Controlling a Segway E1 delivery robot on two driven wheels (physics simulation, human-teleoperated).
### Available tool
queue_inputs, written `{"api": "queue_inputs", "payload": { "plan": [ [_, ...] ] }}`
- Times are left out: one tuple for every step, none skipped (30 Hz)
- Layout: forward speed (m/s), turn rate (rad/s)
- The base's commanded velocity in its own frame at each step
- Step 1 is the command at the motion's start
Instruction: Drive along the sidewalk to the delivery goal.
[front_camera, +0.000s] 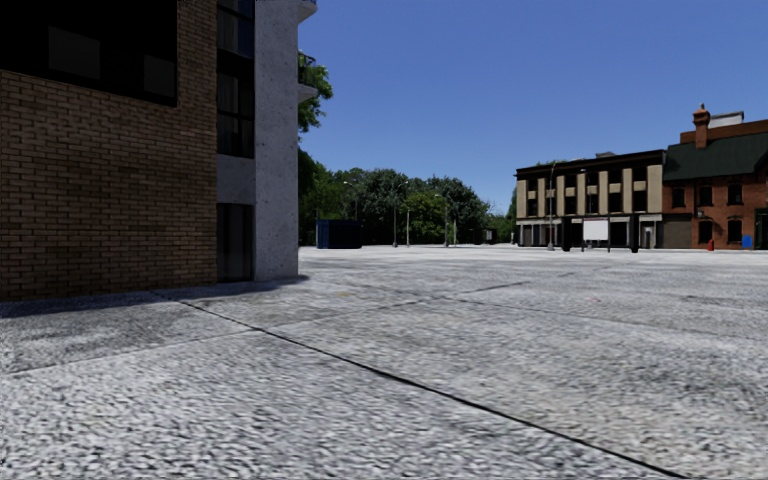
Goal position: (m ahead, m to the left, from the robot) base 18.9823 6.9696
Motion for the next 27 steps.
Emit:
{"api": "queue_inputs", "payload": {
  "plan": [
    [2.0,0.0],
    [2.0,0.0],
    [2.0,0.0],
    [2.0,0.0],
    [2.0,0.0],
    [2.0,0.0],
    [2.0,0.0],
    [2.0,0.0],
    [2.0,0.0],
    [2.0,0.0],
    [2.0,0.0],
    [2.0,0.0],
    [2.0,0.0],
    [2.0,0.0],
    [2.0,0.0],
    [2.0,0.0],
    [2.0,0.0],
    [2.0,0.0],
    [2.0,0.0],
    [2.0,0.0],
    [2.0,0.0],
    [2.0,0.0],
    [2.0,0.0],
    [2.0,0.0],
    [2.0,0.0],
    [2.0,0.0],
    [2.0,0.0]
  ]
}}
